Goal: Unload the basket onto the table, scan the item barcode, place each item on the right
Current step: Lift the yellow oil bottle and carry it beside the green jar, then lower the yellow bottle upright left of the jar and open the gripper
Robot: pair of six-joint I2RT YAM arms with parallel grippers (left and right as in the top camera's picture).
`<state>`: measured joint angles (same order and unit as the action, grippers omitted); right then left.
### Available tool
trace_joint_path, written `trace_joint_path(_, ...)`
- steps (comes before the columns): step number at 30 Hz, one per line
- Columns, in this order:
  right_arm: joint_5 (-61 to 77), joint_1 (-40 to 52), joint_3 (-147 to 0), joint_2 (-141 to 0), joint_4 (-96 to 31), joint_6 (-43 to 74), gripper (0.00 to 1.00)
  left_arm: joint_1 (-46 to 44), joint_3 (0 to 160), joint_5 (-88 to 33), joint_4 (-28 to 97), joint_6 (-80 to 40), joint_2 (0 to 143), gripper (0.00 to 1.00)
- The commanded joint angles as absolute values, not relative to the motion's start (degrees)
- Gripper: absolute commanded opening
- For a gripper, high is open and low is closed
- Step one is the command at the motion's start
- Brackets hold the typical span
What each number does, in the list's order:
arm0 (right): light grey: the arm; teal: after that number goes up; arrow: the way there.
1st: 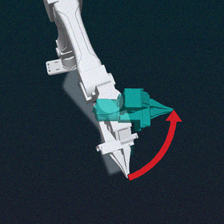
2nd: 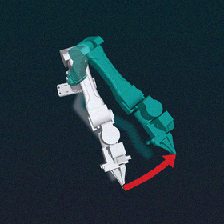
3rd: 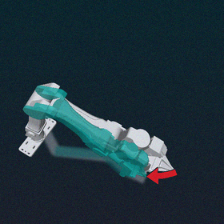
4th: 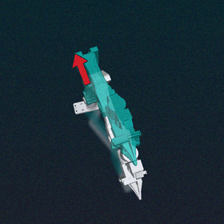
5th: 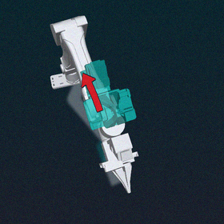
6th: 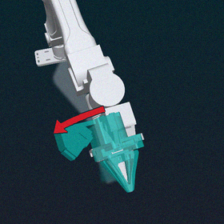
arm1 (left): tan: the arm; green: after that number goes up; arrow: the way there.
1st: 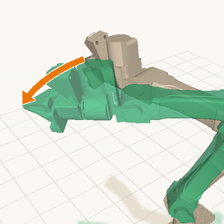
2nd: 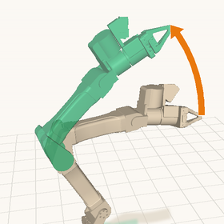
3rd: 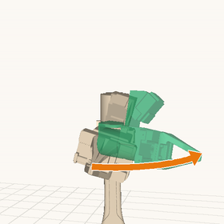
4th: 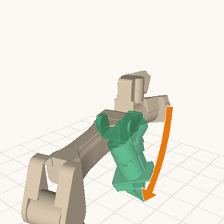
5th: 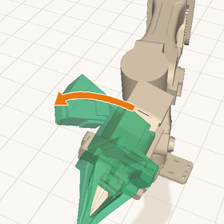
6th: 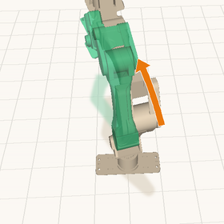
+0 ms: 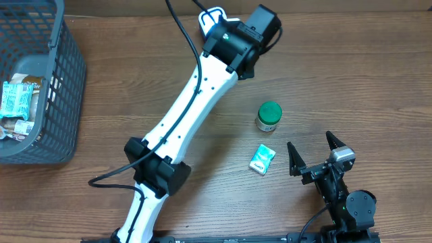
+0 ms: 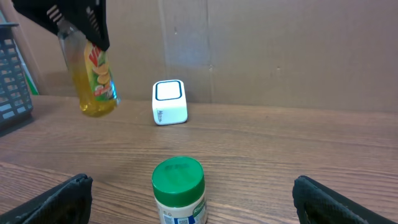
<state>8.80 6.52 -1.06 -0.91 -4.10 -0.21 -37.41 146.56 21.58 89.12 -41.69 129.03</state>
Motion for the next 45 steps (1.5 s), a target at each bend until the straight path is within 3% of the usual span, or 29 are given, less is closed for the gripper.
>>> trace_joint_path(1, 9.1, 6.68, -0.45, -0.73, -3.81, -0.05, 1.0, -36.01, 141.86, 20.67, 87.77, -42.63, 128.99, 0.05)
trace_joint_path(17, 9.1, 6.68, -0.45, -0.73, -3.81, -0.05, 1.0, -37.1, 132.31, 16.01, 74.89, -37.58, 128.97, 0.05)
trace_joint_path(45, 9.1, 6.68, -0.45, -0.73, -3.81, -0.05, 1.0, -37.8, 123.85, 13.15, 67.96, -34.68, 127.63, 0.05)
